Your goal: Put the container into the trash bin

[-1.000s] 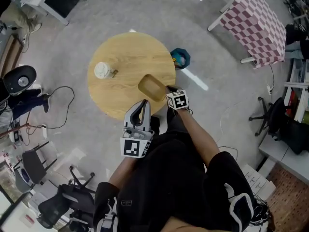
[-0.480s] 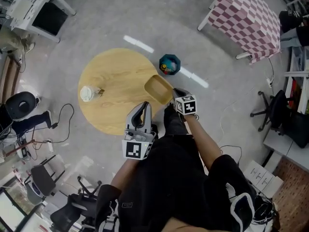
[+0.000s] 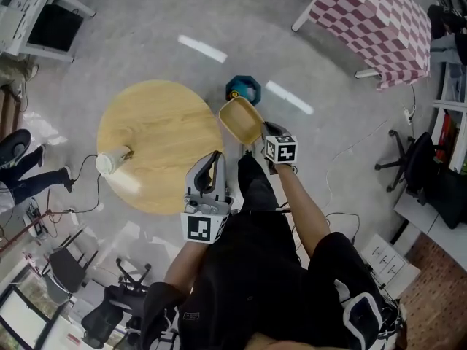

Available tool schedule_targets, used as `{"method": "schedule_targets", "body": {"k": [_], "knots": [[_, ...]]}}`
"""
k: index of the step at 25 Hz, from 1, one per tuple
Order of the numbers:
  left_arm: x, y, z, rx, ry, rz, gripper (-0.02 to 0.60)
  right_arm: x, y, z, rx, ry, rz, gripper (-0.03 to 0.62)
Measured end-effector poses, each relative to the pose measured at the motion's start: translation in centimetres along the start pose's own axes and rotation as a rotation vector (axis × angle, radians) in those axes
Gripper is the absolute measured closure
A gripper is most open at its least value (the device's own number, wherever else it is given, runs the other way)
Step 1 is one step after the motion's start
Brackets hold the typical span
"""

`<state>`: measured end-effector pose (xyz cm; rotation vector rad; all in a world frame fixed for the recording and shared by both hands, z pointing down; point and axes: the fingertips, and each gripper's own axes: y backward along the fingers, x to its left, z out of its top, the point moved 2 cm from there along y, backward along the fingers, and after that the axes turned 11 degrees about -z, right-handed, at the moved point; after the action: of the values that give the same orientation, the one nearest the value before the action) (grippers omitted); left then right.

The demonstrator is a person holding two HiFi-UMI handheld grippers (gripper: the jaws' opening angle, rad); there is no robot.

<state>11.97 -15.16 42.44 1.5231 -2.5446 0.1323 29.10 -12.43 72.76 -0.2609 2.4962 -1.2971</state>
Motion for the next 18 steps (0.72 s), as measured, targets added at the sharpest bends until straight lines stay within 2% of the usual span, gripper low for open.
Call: {"method": "schedule_targets", "body": {"k": [8,18], "knots": [[1.6,-6.0,-2.8,0.026,-0.042,0.007,0.565,-5.0,-9.1,0.3,0.062,-0.037,-0.056,0.557],[5.0,-9.5,-8.4,0.064,0.013,0.04,0.565,-9.4,-21.4,-3.7,0.202,-0.134,-0.148,0.557]]}}
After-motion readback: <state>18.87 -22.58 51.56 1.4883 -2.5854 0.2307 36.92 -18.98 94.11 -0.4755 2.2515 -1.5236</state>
